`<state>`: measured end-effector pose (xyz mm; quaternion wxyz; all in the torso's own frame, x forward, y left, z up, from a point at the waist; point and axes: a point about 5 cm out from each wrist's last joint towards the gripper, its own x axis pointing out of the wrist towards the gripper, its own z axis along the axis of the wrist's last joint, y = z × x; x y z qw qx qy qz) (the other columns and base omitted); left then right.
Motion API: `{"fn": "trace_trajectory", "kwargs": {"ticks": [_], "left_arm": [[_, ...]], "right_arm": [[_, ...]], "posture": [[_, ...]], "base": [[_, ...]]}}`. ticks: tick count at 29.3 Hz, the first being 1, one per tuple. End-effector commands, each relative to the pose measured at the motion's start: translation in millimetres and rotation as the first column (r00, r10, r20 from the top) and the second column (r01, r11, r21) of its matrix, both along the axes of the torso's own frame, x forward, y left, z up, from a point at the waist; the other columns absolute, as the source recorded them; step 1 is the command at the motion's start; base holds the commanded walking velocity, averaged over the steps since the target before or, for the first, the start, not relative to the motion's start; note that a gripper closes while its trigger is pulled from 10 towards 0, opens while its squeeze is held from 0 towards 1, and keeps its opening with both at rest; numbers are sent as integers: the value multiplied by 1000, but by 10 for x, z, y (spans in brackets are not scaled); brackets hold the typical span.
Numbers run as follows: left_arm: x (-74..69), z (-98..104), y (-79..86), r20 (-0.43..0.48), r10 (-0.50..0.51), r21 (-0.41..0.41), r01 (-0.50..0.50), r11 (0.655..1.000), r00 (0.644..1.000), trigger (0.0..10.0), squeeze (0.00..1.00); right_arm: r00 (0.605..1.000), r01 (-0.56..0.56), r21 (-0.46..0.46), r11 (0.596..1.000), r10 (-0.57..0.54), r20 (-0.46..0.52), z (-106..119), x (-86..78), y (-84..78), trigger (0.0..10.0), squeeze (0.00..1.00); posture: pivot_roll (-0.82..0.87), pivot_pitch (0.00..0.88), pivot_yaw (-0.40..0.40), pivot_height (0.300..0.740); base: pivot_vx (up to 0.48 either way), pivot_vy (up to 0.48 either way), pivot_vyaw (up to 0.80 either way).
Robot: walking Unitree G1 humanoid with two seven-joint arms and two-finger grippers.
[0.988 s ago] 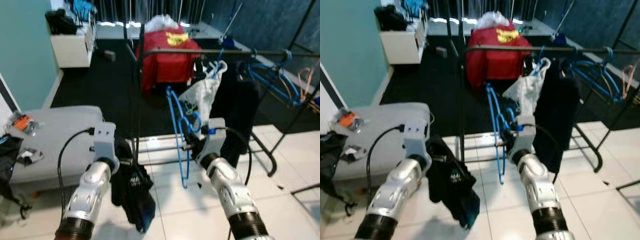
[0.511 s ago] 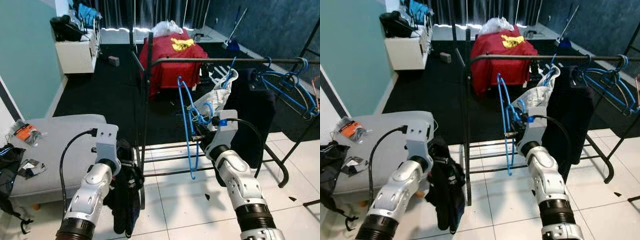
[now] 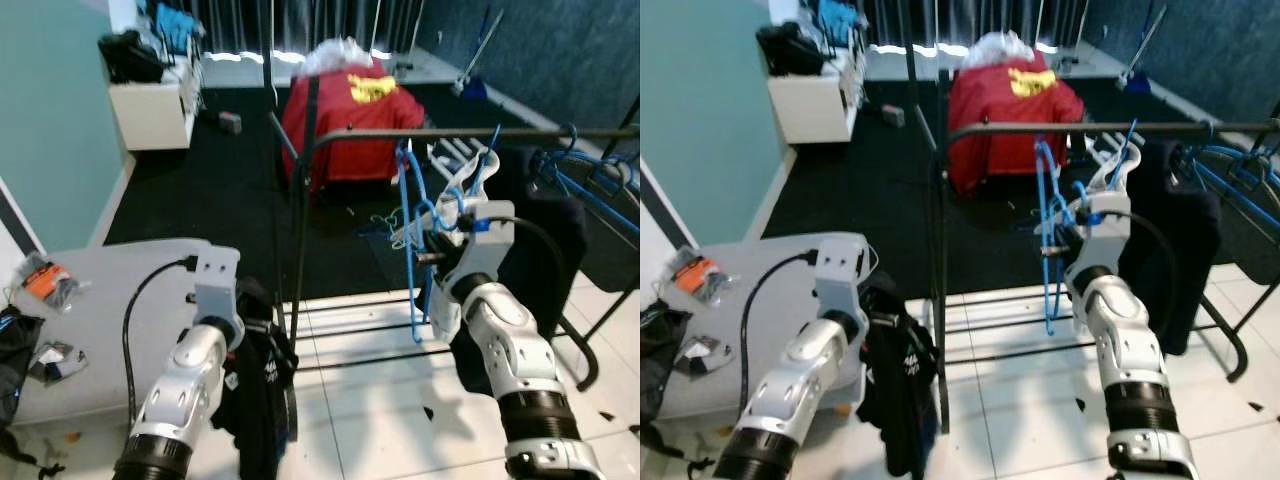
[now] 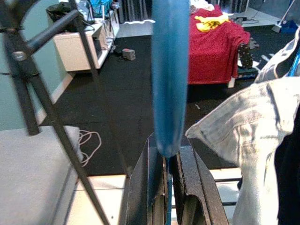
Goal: Hang hanger
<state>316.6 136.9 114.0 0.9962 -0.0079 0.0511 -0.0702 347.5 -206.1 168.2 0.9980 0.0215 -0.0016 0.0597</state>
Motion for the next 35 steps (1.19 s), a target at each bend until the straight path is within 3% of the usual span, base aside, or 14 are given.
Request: {"fn": "trace_trajectory", "kwargs": {"ticks": [1,12,20,21,22,24,27,35], "left_arm": [[1,-7,-15,-4,-10,6,10,1000,1000,10000,0],[4,-31,-4,-19,5,22,-5,1000,1000,10000,0],[10,-33,16,-22,16,32,-15,999,1000,10000,0],[16,-33,24,-24,20,36,-19,999,1000,10000,0],[16,-33,24,-24,20,36,-19,999,1000,10000,0],[25,-28,22,-26,19,42,-18,999,999,10000,0],[29,-25,23,-26,19,45,-18,999,999,10000,0],[31,-10,43,-18,25,45,-24,999,1000,10000,0]], "right_arm": [[1000,12,-5,1000,-12,-8,59,21,-94,10000,0],[998,12,-36,999,-10,60,256,73,-102,10000,0],[996,-23,-56,998,27,82,380,94,0,10000,0],[992,-57,-68,996,64,108,508,102,130,10000,0],[992,-57,-68,996,64,108,508,102,130,10000,0],[975,-139,-78,987,151,163,742,77,421,10000,0],[965,-178,-79,981,189,180,813,59,544,10000,0],[958,-162,-87,983,178,226,942,68,546,10000,0]], "posture": [[-77,0,-31,740],[-77,0,-30,740],[-75,0,-30,740],[-76,0,-27,740],[-76,0,-27,740],[-72,0,-27,740],[-69,0,-27,740],[-70,0,-24,740]], "base": [[311,0,0],[78,0,0],[0,0,0],[0,0,0],[0,0,0],[0,0,0],[0,0,0],[0,0,0]]}}
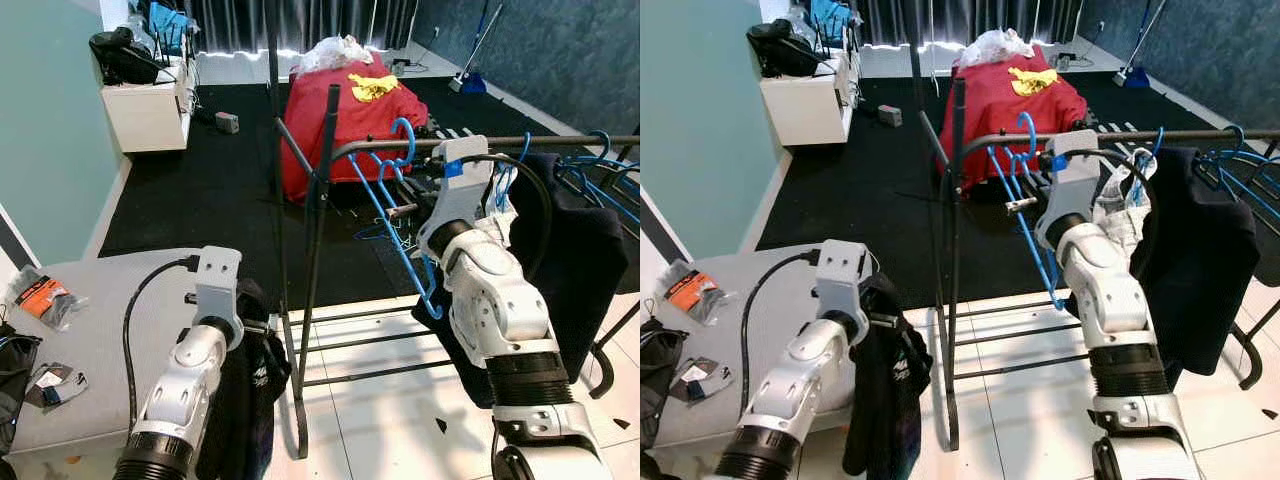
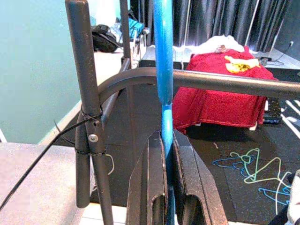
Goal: Hang hanger
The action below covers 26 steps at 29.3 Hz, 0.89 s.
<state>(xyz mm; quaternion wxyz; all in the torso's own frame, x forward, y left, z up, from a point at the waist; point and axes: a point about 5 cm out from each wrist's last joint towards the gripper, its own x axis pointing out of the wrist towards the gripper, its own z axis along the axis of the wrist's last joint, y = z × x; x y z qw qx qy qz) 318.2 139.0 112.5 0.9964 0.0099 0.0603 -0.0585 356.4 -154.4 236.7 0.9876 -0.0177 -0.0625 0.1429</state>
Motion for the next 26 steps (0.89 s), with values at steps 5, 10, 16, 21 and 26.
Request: {"fn": "trace_trajectory", "kwargs": {"ticks": [5,10,16,21,26], "left_arm": [[17,22,22,3,0,12,0,1000,1000,10000,0],[5,22,41,-1,-11,30,11,999,1000,10000,0],[-59,3,90,-14,-28,53,29,998,999,10000,0],[-118,-14,134,-25,-28,64,29,998,999,10000,0],[-187,-15,173,-23,-26,71,28,997,999,10000,0]], "right_arm": [[996,69,-10,998,-69,50,121,59,-195,10000,0],[995,101,-11,995,-101,-8,35,117,-327,10000,0],[988,137,1,991,-137,-72,-81,236,-531,10000,0],[985,149,29,988,-146,-94,-98,291,-616,10000,0],[984,157,45,987,-153,-90,-68,331,-687,10000,0]], "posture": [[-67,0,-21,740],[-58,0,-10,740],[-50,14,-6,740],[-42,44,-10,740],[-18,79,-6,740]], "base": [[0,0,0],[0,0,0],[0,0,0],[0,0,0],[0,0,0]]}}
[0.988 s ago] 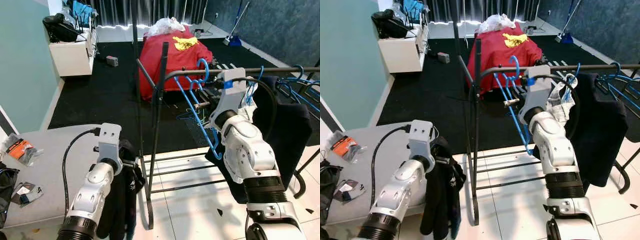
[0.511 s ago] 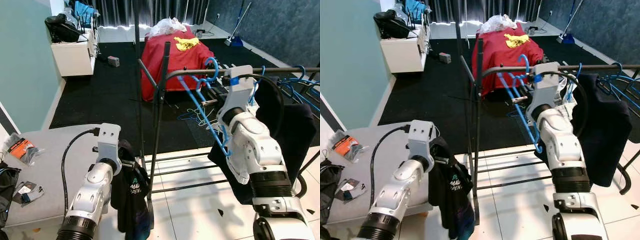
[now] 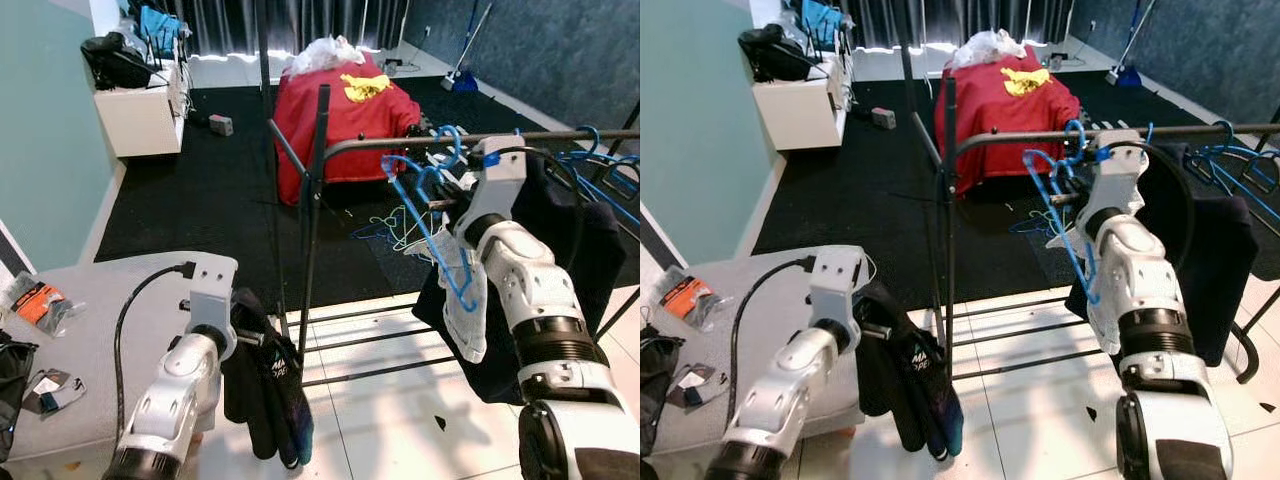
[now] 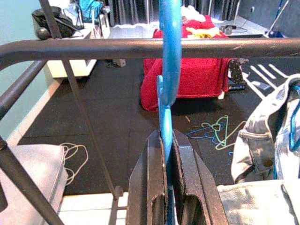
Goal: Hang hanger
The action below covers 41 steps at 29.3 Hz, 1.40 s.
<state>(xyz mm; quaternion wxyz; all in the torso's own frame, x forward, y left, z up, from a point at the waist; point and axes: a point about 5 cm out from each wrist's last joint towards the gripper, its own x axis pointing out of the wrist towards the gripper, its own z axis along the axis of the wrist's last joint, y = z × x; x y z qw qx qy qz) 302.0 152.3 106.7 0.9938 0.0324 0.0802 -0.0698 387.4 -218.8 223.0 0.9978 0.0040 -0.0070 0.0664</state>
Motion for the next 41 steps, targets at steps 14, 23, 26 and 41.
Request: {"fn": "trace_trajectory", "kwargs": {"ticks": [14,23,26,41], "left_arm": [[-294,35,149,-3,-25,42,25,999,1000,10000,0],[-527,45,296,-54,-2,49,4,999,999,10000,0],[-562,58,345,-62,6,51,-3,999,998,10000,0],[-616,111,425,-94,0,90,8,996,996,10000,0]], "right_arm": [[997,-2,-6,1000,3,82,281,125,-155,10000,0],[997,8,-29,1000,-5,75,442,210,-197,10000,0],[995,4,-27,1000,-1,102,538,234,-169,10000,0],[997,-67,-11,998,67,30,512,270,-111,10000,129]], "posture": [[38,159,23,740],[82,202,32,740],[93,202,45,740],[115,197,48,740]], "base": [[0,0,0],[0,0,0],[0,0,0],[0,0,0]]}}
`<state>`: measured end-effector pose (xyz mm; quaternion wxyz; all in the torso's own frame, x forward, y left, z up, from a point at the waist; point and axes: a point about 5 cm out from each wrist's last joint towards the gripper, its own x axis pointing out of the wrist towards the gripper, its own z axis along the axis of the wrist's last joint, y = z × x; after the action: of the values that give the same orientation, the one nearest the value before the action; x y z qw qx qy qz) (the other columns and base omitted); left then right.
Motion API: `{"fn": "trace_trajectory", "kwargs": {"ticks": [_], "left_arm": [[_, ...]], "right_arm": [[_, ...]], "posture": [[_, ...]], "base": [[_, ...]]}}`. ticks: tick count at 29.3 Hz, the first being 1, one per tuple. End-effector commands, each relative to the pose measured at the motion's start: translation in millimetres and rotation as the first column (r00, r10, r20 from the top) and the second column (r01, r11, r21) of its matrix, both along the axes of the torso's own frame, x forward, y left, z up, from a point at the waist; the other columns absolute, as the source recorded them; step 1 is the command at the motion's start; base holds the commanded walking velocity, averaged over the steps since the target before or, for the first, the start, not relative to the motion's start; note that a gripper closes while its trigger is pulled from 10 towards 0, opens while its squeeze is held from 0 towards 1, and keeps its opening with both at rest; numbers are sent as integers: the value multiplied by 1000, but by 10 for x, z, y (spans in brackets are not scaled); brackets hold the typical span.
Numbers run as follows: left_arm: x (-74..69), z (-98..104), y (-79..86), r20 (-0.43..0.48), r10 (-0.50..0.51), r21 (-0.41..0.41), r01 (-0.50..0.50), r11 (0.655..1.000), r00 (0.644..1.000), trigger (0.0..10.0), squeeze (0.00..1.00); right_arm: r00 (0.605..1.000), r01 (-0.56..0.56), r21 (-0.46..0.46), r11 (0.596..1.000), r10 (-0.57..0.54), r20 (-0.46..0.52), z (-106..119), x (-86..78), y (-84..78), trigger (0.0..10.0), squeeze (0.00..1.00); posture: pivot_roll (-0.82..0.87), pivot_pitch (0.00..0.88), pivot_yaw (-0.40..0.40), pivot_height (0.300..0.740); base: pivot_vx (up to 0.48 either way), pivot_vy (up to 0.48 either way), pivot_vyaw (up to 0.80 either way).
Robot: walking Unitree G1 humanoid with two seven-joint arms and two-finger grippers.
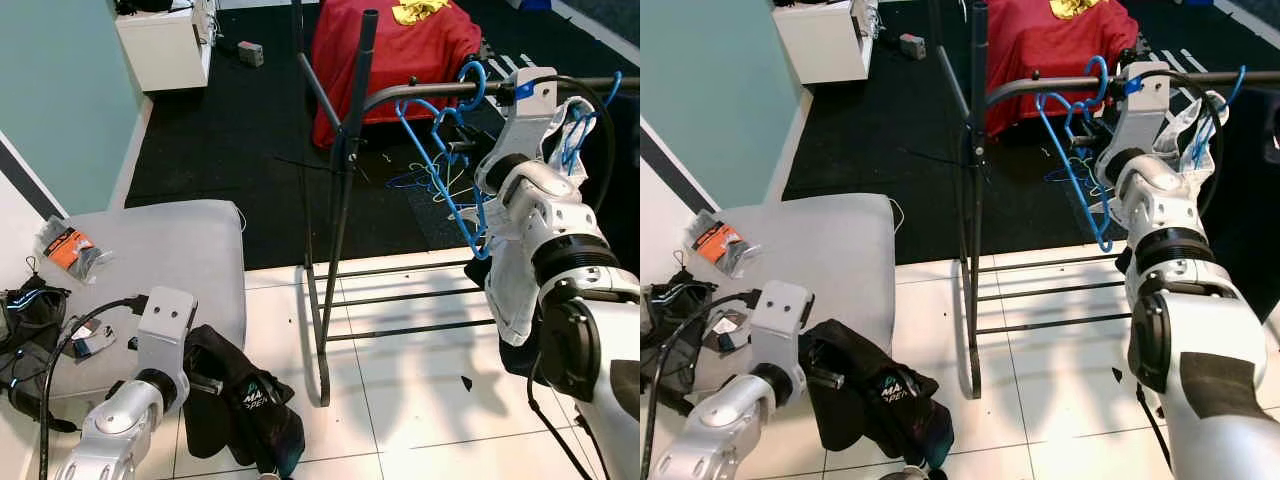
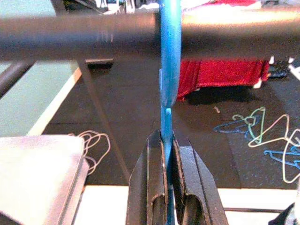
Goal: Hang hanger
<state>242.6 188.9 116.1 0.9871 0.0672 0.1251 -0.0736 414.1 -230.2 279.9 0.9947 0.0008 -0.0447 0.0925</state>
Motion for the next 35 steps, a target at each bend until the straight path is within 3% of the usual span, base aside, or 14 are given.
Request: {"fn": "trace_trajectory", "kwargs": {"ticks": [1,2,3,9,10,12,13,17,19,25,27,28,32,35], "left_arm": [[-22,17,59,-8,7,16,-7,1000,1000,10000,0],[-22,17,59,-8,7,16,-7,1000,1000,10000,0],[16,34,45,-4,6,15,-6,1000,1000,10000,0],[56,43,21,1,5,11,-5,1000,1000,10000,0],[82,44,4,5,3,7,-3,1000,1000,10000,0],[82,44,4,5,3,7,-3,1000,1000,10000,0],[104,34,-8,-1,6,-7,-6,1000,1000,10000,0],[174,17,-46,6,23,-37,-23,999,1000,10000,0],[251,1,-101,7,27,-62,-27,998,1000,10000,0],[316,-5,-132,4,26,-71,-26,997,1000,10000,0],[343,-12,-158,4,17,-77,-16,997,1000,10000,0],[368,-30,-190,1,9,-83,-9,997,1000,10000,0],[388,-62,-214,2,22,-100,-21,995,1000,10000,0],[395,-78,-223,7,33,-99,-32,995,999,10000,0]], "right_arm": [[999,-15,-9,1000,14,-45,-57,3,3,10000,129],[999,-15,-9,1000,14,-45,-57,3,3,10000,129],[999,-13,-27,1000,12,-43,-50,5,5,10000,1000],[999,0,-63,998,-2,-32,-34,9,9,10000,1000],[1000,11,-97,995,-13,-20,-15,12,13,10000,494],[1000,11,-97,995,-13,-20,-15,12,13,10000,494],[999,36,-137,990,-35,9,22,12,10,10000,0],[996,75,-210,975,-62,70,59,3,36,10000,0],[991,78,-259,963,-48,121,27,-56,143,10000,0],[988,88,-285,955,-47,149,-21,-158,228,10000,0],[985,105,-302,948,-58,160,-60,-258,273,10000,0],[983,127,-415,901,-57,176,-79,-404,318,10000,0],[976,150,-516,843,-44,212,-71,-652,449,10000,0],[975,134,-518,845,-20,220,-87,-727,537,10000,0]], "posture": [[115,197,48,740],[115,197,48,740],[111,190,48,740],[103,180,47,740],[90,167,43,740],[90,167,43,740],[73,153,38,740],[29,115,32,740],[6,89,29,740],[-16,67,42,740],[-31,52,49,740],[-60,27,48,740],[-86,6,39,740],[-93,0,20,740]], "base": [[0,0,0],[0,0,0],[0,0,0],[0,0,0],[0,0,0],[0,0,0],[0,0,0],[0,0,0],[0,0,0],[0,0,0],[0,0,0],[0,0,0],[0,0,0],[0,0,0]]}}
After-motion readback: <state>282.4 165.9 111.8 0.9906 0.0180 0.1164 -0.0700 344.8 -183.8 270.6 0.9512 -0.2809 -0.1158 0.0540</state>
